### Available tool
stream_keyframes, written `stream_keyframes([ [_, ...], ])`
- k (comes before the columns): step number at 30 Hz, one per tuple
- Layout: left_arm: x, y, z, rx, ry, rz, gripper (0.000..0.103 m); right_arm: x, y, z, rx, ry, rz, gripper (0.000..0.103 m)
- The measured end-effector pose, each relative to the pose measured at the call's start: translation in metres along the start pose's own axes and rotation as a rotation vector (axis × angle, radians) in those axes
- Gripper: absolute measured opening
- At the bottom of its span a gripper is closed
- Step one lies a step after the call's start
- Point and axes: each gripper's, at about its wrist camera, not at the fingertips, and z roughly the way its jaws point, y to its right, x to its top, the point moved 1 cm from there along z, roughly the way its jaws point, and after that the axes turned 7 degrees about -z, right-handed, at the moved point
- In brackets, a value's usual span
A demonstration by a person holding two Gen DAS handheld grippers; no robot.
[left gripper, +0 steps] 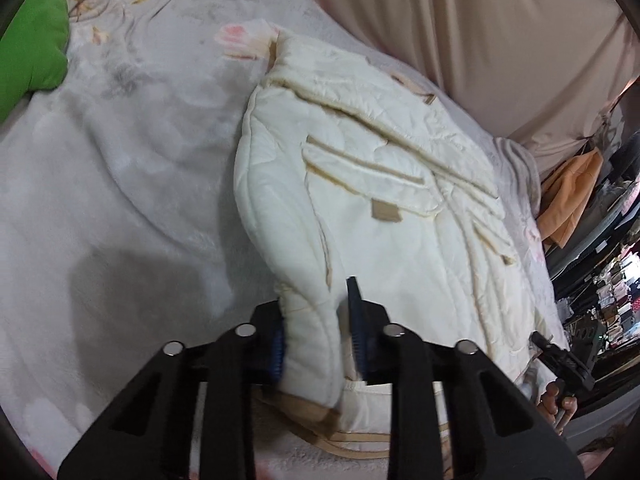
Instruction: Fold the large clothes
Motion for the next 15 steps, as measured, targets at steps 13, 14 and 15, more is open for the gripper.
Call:
stream_keyframes([
  [13,0.050,0.065,-0.073,-0.174,0.221,0.102,0.012,0.051,-0.043,-0.054,-0.027,0.269,-0.112,0.009],
  [14,0.057,0.069,-0.078,-0.182,0.236,0.110,0.012,0.060,-0.047,-0.059,-0.037,0.294,-0.120,0.009],
  [15,0.061,0.072,-0.081,-0.189,0.249,0.113,0.012,0.066,-0.049,-0.063,-0.042,0.314,-0.122,0.009],
])
